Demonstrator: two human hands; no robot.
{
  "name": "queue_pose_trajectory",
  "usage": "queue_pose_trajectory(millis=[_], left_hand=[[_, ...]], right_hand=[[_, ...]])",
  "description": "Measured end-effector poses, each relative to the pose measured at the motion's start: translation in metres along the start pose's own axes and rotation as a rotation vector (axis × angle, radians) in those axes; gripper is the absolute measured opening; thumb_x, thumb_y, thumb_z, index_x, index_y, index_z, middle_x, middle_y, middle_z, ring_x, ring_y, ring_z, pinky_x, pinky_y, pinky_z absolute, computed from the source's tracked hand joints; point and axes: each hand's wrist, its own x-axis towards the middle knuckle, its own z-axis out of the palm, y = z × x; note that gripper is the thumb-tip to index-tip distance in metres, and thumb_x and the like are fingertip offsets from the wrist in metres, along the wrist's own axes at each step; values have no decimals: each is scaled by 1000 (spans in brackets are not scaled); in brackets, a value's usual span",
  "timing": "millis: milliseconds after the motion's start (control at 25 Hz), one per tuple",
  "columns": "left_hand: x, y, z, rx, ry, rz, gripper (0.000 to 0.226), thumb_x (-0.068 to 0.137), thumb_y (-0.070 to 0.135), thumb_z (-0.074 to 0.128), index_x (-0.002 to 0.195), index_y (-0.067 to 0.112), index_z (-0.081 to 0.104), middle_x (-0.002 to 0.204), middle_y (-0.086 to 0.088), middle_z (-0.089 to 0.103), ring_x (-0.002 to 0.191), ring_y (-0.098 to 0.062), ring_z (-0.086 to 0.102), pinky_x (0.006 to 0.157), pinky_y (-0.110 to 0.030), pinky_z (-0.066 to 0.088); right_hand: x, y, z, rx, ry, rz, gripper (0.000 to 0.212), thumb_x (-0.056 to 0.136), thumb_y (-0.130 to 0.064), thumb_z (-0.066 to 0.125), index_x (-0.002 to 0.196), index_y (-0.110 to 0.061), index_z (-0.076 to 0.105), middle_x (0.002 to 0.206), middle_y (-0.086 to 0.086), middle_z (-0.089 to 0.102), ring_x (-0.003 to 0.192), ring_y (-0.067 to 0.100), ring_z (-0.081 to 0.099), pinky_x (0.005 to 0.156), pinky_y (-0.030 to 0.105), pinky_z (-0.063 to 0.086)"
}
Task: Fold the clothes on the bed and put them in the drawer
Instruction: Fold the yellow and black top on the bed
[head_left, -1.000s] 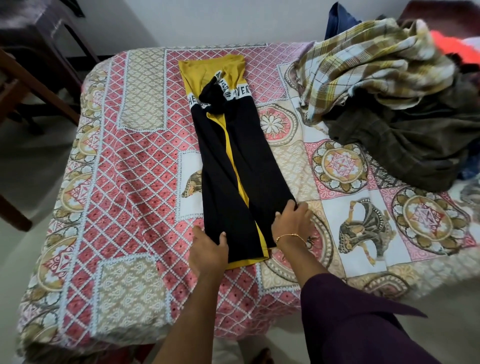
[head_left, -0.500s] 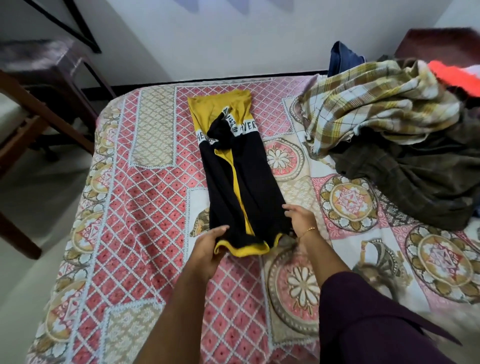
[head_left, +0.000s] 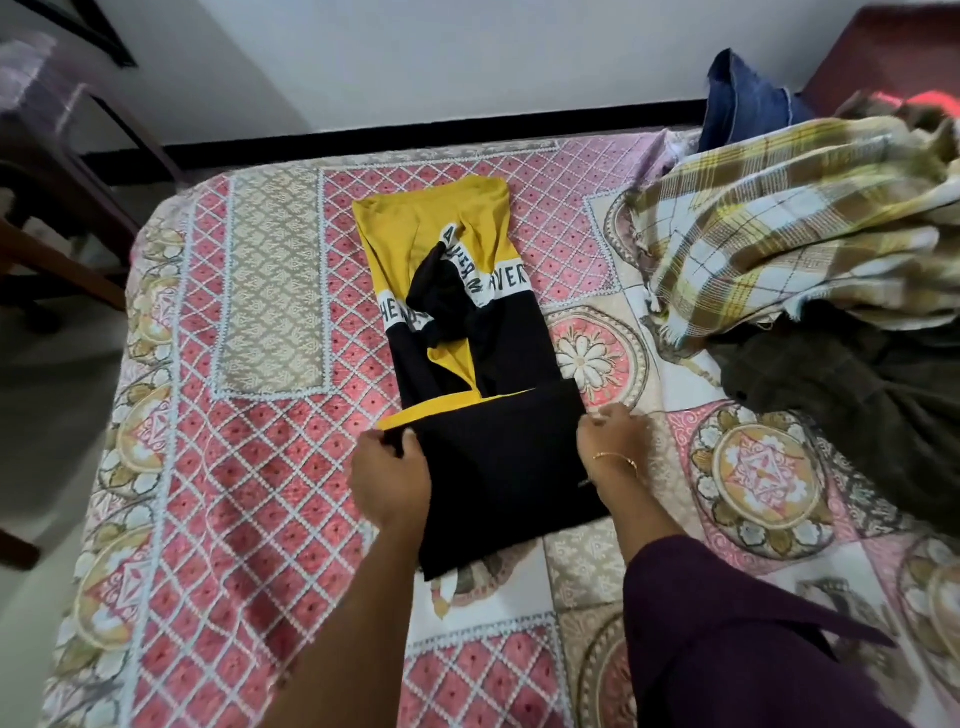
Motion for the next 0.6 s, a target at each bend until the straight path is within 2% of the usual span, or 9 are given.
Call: queue_pose_trajectory(millis=[40,80,200,280,360,400,480,520,600], left_hand=[[-6,-3,4,113,-3,77,39,91,31,58,115,1,55,109,-17,60,103,-36,56,86,-42,46],[-12,-4,10,186,-24,75,44,91,33,58,120,0,53,118,-19,54,110,-38,52,88,-45,43],[-31,-1,22,203,-34,-136,57,91,35,58,133,1,39,134,-22,38,120,-42,41,89,-50,41],[-39,-1,24,185,-30,-153,56,92,35,55,133,0,39,132,-21,40,117,-42,44,87,-49,43],[-43,-8,22,242,-50,-83,56,93,39,51,132,1,41,128,-18,43,112,-39,49,82,-46,45],[-45,-12,20,283,-70,-50,58,93,42,50,133,2,41,127,-17,45,110,-38,52,80,-45,46],[-54,-17,14,349,-133,-38,66,91,51,47,137,6,35,128,-14,47,109,-36,55,80,-43,47],[-58,-20,12,367,-178,-51,68,90,53,47,140,8,31,129,-13,48,110,-36,56,83,-43,47],[-62,-20,7,309,-242,-77,64,92,46,50,141,11,27,129,-14,54,111,-36,57,87,-42,47]], right_hand=[[0,6,1,-55,23,-19,32,87,-31,58,110,-8,59,116,18,53,108,36,52,89,39,44],[1,6,-2,-36,2,-19,33,87,-36,58,103,-7,59,112,17,55,106,35,53,87,38,43],[6,5,-10,2,-192,-50,36,86,-44,61,71,-13,51,79,8,58,84,28,57,73,31,41],[10,3,-16,-55,-297,-68,39,83,-46,64,64,-15,49,73,4,55,81,25,56,72,29,41],[15,0,-22,-113,-417,-46,38,80,-45,68,88,-8,64,93,8,63,95,27,60,81,29,46],[16,-1,-25,-129,-498,-12,48,79,-45,70,107,-7,64,107,9,64,104,28,60,89,31,47],[17,-5,-33,-136,-735,90,60,81,-40,70,129,-8,52,129,12,56,118,29,53,101,38,43],[16,-7,-36,-150,-855,150,61,83,-34,69,134,-9,47,134,14,52,122,30,50,104,40,41],[14,-12,-44,-172,-968,301,58,82,-26,71,132,-7,47,132,16,51,120,30,51,103,41,43]])
